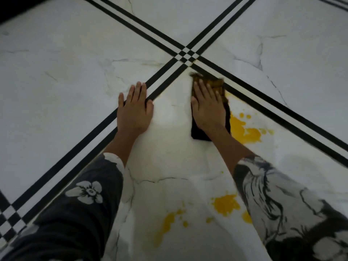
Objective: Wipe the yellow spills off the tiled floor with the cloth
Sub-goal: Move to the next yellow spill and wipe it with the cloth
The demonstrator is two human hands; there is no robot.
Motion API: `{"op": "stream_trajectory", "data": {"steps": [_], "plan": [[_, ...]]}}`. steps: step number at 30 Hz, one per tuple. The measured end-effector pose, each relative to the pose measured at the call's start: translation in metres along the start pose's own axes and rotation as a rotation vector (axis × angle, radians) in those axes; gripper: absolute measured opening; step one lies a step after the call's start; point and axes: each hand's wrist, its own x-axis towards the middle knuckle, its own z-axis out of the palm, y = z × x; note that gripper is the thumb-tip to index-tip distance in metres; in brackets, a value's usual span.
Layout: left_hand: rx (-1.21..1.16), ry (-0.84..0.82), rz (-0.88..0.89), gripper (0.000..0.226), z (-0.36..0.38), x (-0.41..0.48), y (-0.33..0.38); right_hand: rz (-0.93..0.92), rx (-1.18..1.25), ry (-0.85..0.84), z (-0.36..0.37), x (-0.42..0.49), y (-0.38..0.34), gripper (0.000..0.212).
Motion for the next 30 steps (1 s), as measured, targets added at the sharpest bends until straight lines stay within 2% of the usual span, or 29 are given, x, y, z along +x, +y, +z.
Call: {"op": "stream_trajectory", "data": {"steps": [3,6,8,15,19,21,24,28,30], "plan": [[0.037,0.020,-0.089,0.056,-0.009,-0.005,0.019,0.028,-0.029,-0.013,-0.003,-0.053,0.006,0.054],[0.012,0.023,0.068,0.058,-0.004,-0.011,0.066,0.019,-0.012,-0.024,-0.003,-0.054,0.009,0.054],[-0.029,-0.016,0.091,0.057,0.003,-0.012,0.079,-0.009,-0.022,-0.025,-0.004,-0.038,0.010,0.051],[-0.073,-0.019,0.077,0.056,0.010,-0.009,0.076,-0.147,-0.032,-0.080,-0.009,0.011,0.031,0.050],[-0.056,-0.022,0.071,0.056,0.012,-0.010,0.077,0.034,-0.036,-0.027,-0.016,-0.010,0.052,0.050],[-0.042,-0.007,0.060,0.056,0.014,-0.010,0.077,0.056,-0.065,-0.004,-0.013,-0.040,0.050,0.055],[-0.018,-0.004,0.061,0.057,0.015,-0.010,0.078,-0.049,-0.040,-0.033,-0.007,-0.065,0.036,0.058],[-0.004,0.005,0.080,0.056,0.015,-0.009,0.076,-0.144,-0.034,-0.046,-0.013,-0.014,0.038,0.050],[-0.021,-0.007,0.083,0.056,0.014,-0.009,0.075,-0.123,-0.033,-0.057,-0.014,0.012,0.046,0.050]]}}
